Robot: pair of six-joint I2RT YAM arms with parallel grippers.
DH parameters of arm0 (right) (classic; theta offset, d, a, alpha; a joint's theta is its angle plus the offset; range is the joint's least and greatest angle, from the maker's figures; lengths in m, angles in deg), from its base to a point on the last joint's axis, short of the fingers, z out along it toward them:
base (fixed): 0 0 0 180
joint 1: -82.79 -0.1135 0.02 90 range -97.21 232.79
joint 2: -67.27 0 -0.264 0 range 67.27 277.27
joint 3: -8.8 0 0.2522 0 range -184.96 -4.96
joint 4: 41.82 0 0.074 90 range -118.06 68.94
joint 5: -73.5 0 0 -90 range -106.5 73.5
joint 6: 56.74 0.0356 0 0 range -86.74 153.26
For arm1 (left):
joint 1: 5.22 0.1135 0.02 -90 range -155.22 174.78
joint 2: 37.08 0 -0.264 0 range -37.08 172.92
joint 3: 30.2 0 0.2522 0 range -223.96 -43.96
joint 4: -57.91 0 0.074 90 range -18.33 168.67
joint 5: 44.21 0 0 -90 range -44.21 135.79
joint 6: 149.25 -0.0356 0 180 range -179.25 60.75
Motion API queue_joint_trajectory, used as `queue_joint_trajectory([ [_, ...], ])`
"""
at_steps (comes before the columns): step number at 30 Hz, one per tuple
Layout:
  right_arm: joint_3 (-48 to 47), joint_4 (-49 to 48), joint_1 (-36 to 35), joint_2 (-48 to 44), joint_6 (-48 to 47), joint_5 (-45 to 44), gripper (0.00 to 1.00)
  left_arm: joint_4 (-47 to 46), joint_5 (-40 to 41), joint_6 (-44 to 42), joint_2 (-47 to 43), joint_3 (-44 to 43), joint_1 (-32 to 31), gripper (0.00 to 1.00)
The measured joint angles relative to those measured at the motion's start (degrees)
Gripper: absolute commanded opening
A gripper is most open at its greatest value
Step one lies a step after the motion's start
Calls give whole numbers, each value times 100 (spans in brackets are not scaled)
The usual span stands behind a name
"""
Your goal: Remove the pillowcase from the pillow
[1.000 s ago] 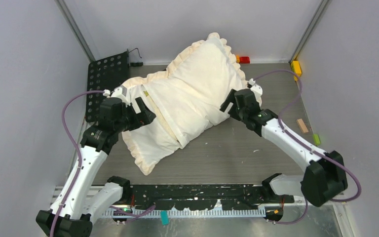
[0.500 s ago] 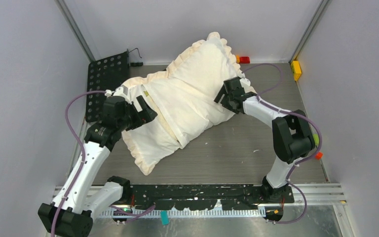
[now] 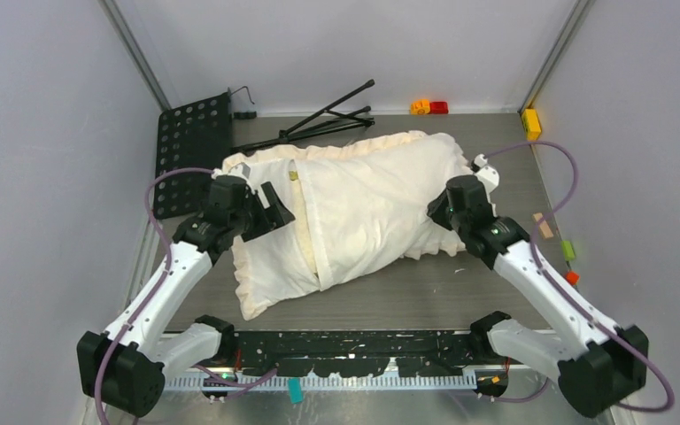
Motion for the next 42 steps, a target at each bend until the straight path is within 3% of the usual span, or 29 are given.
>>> queue_joint_trajectory([
  [1,31,164,-24,-289,15,-31,84,-22,2,-11,0,9,-66,69],
  [2,48,308,-26,-595,-48,-70,87,-33,2,-15,0,9,-118,66],
  [5,-13,577,-9,-951,-275,15,88,-90,66,-96,22,9,-413,66],
  [8,-343,841,-129,-699,-529,284,89,-72,170,-326,170,-31,-800,70],
  [11,-748,1027,-855,-129,-787,164,89,-61,205,-501,439,-111,-1032,67],
  [18,-1947,962,-2490,1506,-1049,7,89,-48,584,-632,706,-125,-1064,43],
  [23,-2317,505,-2855,2629,-1047,330,90,-173,927,-627,706,-63,-1062,35],
  [28,-2704,452,-2990,3536,-1051,538,91,-323,1113,-590,706,269,-957,38],
  [29,-2826,474,-3010,3716,-1058,531,89,-372,1104,-575,706,372,-885,41],
  [32,-2979,525,-3067,4033,-1110,455,60,-501,1045,-529,702,612,-719,50],
  [35,-2953,605,-3075,4041,-1172,289,26,-599,925,-479,699,748,-608,47],
  [39,-2774,629,-3075,3899,-1172,61,20,-763,649,-433,699,844,-476,41],
  [42,-2601,688,-3069,3668,-1154,-101,13,-728,610,-431,577,855,-442,45],
])
